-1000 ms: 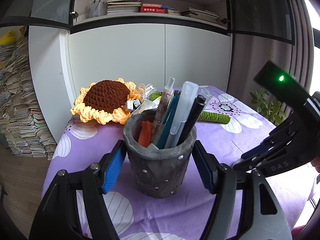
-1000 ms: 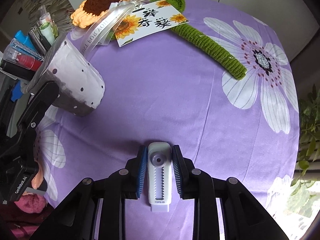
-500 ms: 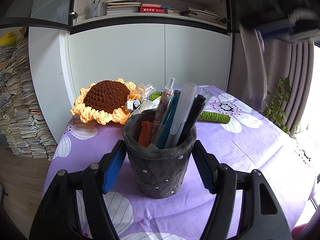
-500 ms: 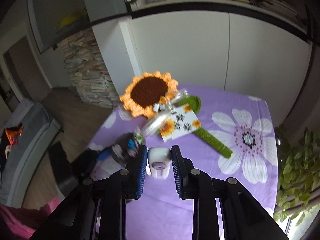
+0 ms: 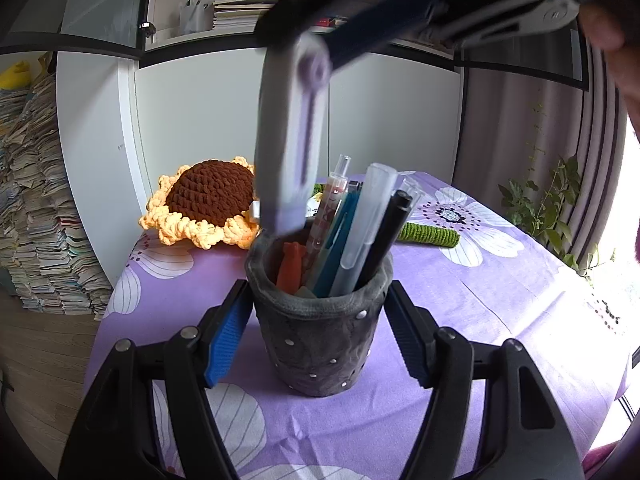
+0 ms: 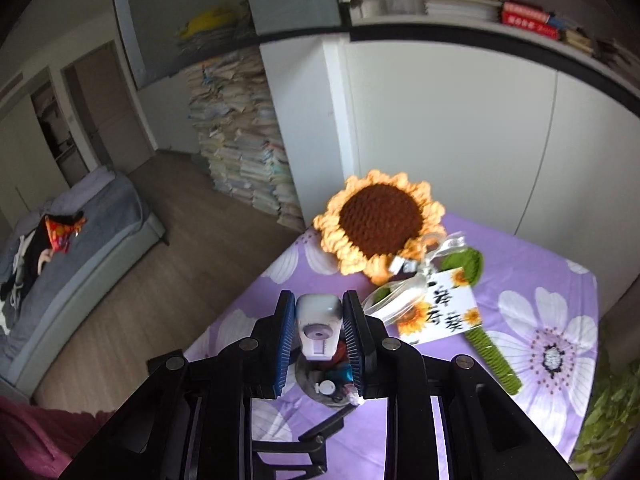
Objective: Organize stationery
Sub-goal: 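Lift the correction-tape dispenser with the right gripper and insert it into the cup, then withdraw the open right gripper from the cup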
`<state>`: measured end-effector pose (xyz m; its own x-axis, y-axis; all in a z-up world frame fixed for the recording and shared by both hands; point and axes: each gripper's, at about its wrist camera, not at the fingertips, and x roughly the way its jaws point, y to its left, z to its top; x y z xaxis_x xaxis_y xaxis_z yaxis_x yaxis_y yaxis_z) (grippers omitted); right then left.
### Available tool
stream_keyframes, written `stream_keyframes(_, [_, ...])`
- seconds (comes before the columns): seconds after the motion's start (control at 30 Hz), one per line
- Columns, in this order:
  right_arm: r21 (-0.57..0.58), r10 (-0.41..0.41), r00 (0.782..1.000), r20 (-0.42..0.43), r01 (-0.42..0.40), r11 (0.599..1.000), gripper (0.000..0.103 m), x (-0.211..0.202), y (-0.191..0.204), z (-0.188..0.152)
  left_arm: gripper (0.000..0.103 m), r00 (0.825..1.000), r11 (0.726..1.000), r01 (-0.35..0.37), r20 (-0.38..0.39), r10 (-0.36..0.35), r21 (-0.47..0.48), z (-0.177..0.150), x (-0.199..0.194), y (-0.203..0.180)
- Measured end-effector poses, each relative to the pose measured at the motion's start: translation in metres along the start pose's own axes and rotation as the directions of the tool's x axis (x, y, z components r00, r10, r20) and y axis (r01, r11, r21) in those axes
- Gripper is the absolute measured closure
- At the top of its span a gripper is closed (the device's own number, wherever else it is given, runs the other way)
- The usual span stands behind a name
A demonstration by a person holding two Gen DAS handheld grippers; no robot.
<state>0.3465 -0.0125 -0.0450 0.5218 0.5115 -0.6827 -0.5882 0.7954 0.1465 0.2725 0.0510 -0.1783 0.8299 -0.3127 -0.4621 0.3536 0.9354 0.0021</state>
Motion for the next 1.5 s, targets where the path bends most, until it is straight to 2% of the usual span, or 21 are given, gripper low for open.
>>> stream_keyframes(0.13, [0.018,0.016,0.998,-0.058,-0.015,1.000,0.077,0.026,-0.010,-0.006,0.036,1.000,1.000,0.005,-0.001,-0.005,-0.002,0.000,0.000,0.000])
stream_keyframes(0.43, [0.041,0.029,0.990,-0.140,-0.023,0.999,0.077,0.044,-0.020,-0.023,0.036,1.000,1.000,0.006,-0.001,-0.006,-0.002,0.001,0.001,0.001])
stream_keyframes(0.53, [0.076,0.038,0.991,-0.131,-0.029,0.997,0.077,0.038,-0.025,-0.029,0.036,1.000,1.000,0.006,-0.002,-0.006,-0.003,0.001,0.001,0.001])
stream_keyframes(0.67, [0.136,0.033,0.998,-0.059,-0.024,0.990,0.076,0.013,-0.038,-0.040,0.036,1.000,1.000,0.008,-0.004,-0.008,-0.004,0.000,0.001,0.001])
stream_keyframes(0.73, [0.179,0.030,0.999,-0.022,-0.026,0.984,0.066,0.000,-0.046,-0.052,0.036,1.000,1.000,0.008,-0.004,-0.008,-0.004,0.000,0.001,0.001])
stream_keyframes(0.8, [0.227,0.027,1.000,0.006,-0.028,0.974,0.060,-0.010,-0.056,-0.069,0.035,1.000,1.000,0.010,-0.009,-0.011,-0.007,0.000,0.002,0.002])
stream_keyframes(0.97, [0.343,-0.013,0.999,-0.034,0.024,0.939,0.060,-0.019,-0.087,-0.109,0.035,1.000,1.000,0.011,-0.017,-0.011,-0.010,0.001,0.004,0.002])
stream_keyframes(1.17, [0.482,-0.055,0.997,-0.057,0.076,0.873,0.060,-0.028,-0.116,-0.133,0.034,1.000,1.000,-0.006,-0.024,0.006,0.004,0.000,0.005,0.000])
stream_keyframes(1.5, [0.495,-0.030,0.992,-0.119,0.086,0.865,0.060,-0.019,-0.111,-0.155,0.035,0.998,0.998,-0.053,-0.021,0.054,0.040,-0.001,0.004,-0.006])
